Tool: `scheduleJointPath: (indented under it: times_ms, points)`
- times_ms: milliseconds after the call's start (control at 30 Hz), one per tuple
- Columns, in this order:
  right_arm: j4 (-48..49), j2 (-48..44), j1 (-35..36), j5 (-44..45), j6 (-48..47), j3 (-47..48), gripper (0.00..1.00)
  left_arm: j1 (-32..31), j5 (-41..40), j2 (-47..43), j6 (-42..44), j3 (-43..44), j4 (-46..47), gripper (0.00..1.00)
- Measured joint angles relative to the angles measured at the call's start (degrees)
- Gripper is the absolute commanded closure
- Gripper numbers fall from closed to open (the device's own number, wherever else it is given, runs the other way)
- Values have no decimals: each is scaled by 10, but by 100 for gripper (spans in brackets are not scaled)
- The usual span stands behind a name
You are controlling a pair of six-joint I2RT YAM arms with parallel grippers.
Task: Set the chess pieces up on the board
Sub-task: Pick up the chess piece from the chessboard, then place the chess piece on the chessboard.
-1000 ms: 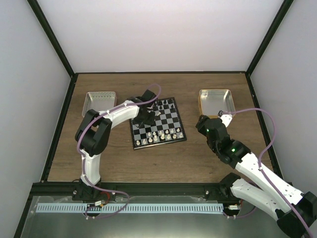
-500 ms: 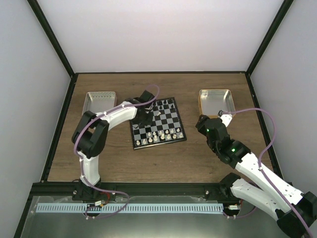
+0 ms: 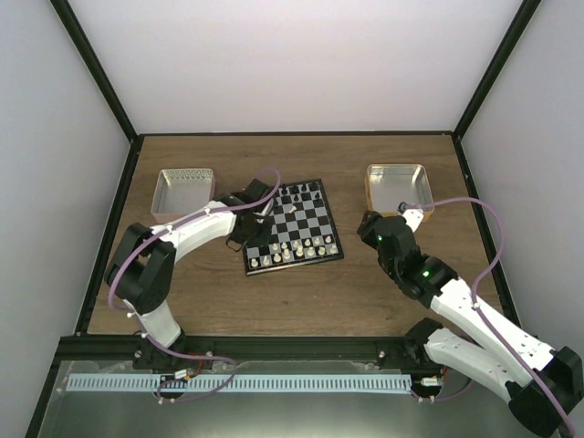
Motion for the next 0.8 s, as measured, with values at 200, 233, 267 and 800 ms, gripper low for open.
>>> scheduleJointPath:
  times_ms: [200, 233, 267, 800]
  points:
    - [1, 1, 0, -1, 0, 0, 33, -2, 18, 1, 0, -9, 3, 90]
    - [1, 1, 0, -1, 0, 0, 33, -2, 22, 1, 0, -9, 4, 90]
    - [0, 1, 0, -2, 0, 0, 33, -3, 25, 1, 0, -9, 5, 90]
    - [0, 1, 0, -2, 0, 0, 33, -17, 28, 17, 0, -20, 11, 86]
